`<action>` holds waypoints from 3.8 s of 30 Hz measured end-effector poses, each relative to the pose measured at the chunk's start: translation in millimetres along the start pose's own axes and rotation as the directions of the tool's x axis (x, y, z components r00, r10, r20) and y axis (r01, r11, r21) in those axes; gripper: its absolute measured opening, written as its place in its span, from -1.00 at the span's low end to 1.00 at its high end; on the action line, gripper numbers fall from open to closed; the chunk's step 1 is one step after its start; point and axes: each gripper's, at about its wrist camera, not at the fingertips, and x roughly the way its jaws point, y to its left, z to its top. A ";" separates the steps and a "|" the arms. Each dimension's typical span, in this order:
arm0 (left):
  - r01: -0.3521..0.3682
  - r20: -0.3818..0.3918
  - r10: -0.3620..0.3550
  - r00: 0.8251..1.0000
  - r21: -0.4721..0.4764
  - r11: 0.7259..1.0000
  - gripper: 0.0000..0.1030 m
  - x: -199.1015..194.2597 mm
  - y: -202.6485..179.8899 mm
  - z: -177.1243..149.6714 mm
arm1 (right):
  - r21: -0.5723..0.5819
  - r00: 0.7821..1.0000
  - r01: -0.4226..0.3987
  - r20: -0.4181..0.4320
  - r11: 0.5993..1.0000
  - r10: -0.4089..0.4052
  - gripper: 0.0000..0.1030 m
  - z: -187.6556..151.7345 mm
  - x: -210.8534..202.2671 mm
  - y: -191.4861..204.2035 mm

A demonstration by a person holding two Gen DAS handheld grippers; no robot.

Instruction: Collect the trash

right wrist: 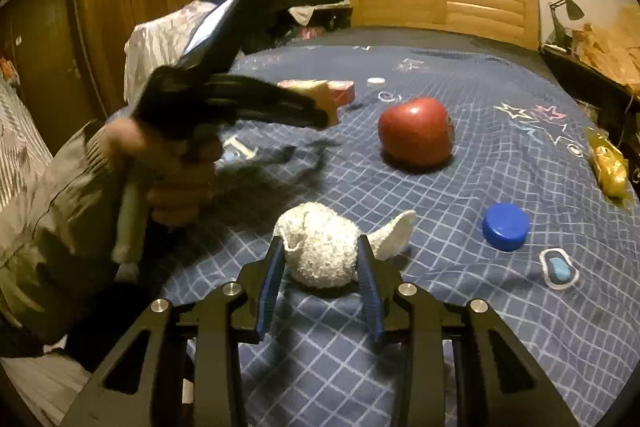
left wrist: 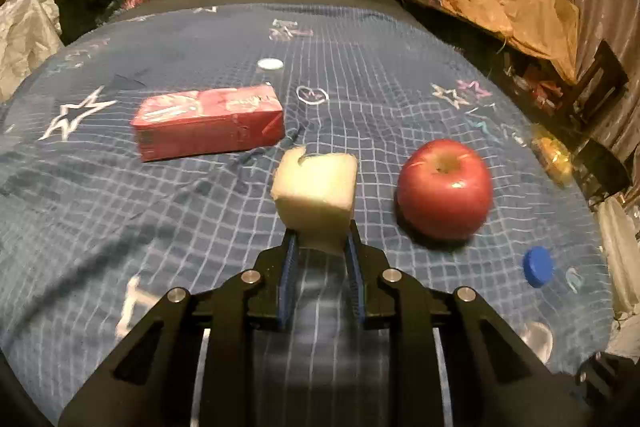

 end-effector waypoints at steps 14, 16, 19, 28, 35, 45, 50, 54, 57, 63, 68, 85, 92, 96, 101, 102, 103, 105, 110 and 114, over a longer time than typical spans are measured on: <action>0.056 0.075 -0.064 0.995 0.111 0.992 -0.58 -86.3 -66.0 -23.8 | 0.105 0.985 0.107 0.121 0.989 -0.120 -0.28 -5.5 -85.5 -24.7; 0.074 0.079 -0.087 0.993 0.149 0.986 -0.58 -91.5 -88.0 -22.8 | 0.139 0.977 0.144 0.138 0.980 -0.163 -0.28 -6.7 -103.7 -38.8; 0.090 0.080 -0.108 0.991 0.198 0.976 -0.58 -92.9 -116.9 -20.2 | 0.195 0.955 0.209 0.168 0.958 -0.243 -0.28 -8.5 -137.0 -64.8; 0.157 0.079 -0.196 0.977 0.354 0.922 -0.58 -88.0 -235.6 -4.5 | 0.333 0.858 0.392 0.203 0.858 -0.471 -0.28 -15.0 -247.4 -143.0; 0.207 0.065 -0.271 0.960 0.481 0.852 -0.58 -78.8 -335.9 1.5 | 0.425 0.772 0.518 0.140 0.742 -0.620 -0.28 -32.8 -325.6 -216.2; 0.309 -0.046 -0.353 0.935 0.596 0.741 -0.58 -47.1 -444.9 -7.9 | 0.518 0.721 0.582 0.028 0.627 -0.692 -0.28 -71.9 -383.9 -308.9; 0.362 -0.119 -0.376 0.919 0.636 0.682 -0.58 -27.4 -492.2 -18.7 | 0.548 0.718 0.589 -0.018 0.593 -0.696 -0.28 -90.1 -393.7 -347.1; 0.378 -0.162 -0.373 0.914 0.676 0.632 -0.58 -12.8 -517.3 -32.4 | 0.561 0.723 0.591 -0.048 0.580 -0.689 -0.28 -102.0 -385.6 -362.4; 0.390 -0.189 -0.368 0.910 0.690 0.610 -0.58 -2.5 -526.6 -40.0 | 0.569 0.731 0.588 -0.068 0.575 -0.679 -0.27 -110.9 -378.4 -367.1; 0.396 -0.213 -0.354 0.911 0.693 0.603 -0.57 10.5 -530.9 -44.7 | 0.568 0.751 0.578 -0.087 0.586 -0.655 -0.28 -115.1 -363.6 -372.0; 0.395 -0.217 -0.348 0.912 0.691 0.606 -0.57 15.3 -530.1 -44.7 | 0.562 0.758 0.573 -0.087 0.596 -0.646 -0.28 -112.9 -354.4 -373.0; 0.370 -0.200 -0.325 0.924 0.685 0.628 0.08 19.9 -523.4 -49.4 | 0.565 0.743 0.593 -0.110 0.574 -0.660 0.12 -121.5 -345.9 -376.7; 0.339 -0.144 -0.333 0.932 0.676 0.655 0.20 6.3 -514.3 -49.6 | 0.568 0.703 0.623 -0.106 0.537 -0.703 0.15 -126.5 -356.2 -363.7; 0.333 -0.101 -0.362 0.927 0.669 0.664 0.32 -6.7 -507.0 -48.9 | 0.583 0.650 0.649 -0.092 0.488 -0.755 0.59 -133.9 -369.2 -347.6; 0.325 -0.042 -0.398 0.916 0.657 0.680 0.55 -23.6 -495.9 -50.9 | 0.631 0.591 0.649 -0.066 0.425 -0.804 0.90 -147.5 -387.1 -327.7; 0.324 -0.027 -0.406 0.913 0.653 0.684 0.64 -27.6 -492.9 -52.2 | 0.640 0.578 0.648 -0.062 0.412 -0.813 0.90 -150.5 -390.5 -322.6; 0.325 -0.019 -0.413 0.910 0.652 0.685 0.69 -30.1 -491.2 -53.2 | 0.646 0.567 0.649 -0.058 0.402 -0.822 0.90 -153.0 -393.2 -318.6; 0.327 0.002 -0.433 0.901 0.651 0.685 0.88 -35.8 -486.6 -56.3 | 0.658 0.526 0.654 -0.039 0.374 -0.850 0.90 -157.9 -400.4 -305.7; 0.348 0.043 -0.478 0.877 0.629 0.695 0.88 -45.6 -478.1 -59.0 | 0.624 0.441 0.694 0.025 0.359 -0.897 0.90 -160.3 -404.6 -274.6; 0.358 0.068 -0.508 0.859 0.629 0.690 0.88 -53.6 -474.5 -61.5 | 0.607 0.428 0.705 0.049 0.367 -0.903 0.90 -158.2 -402.8 -262.0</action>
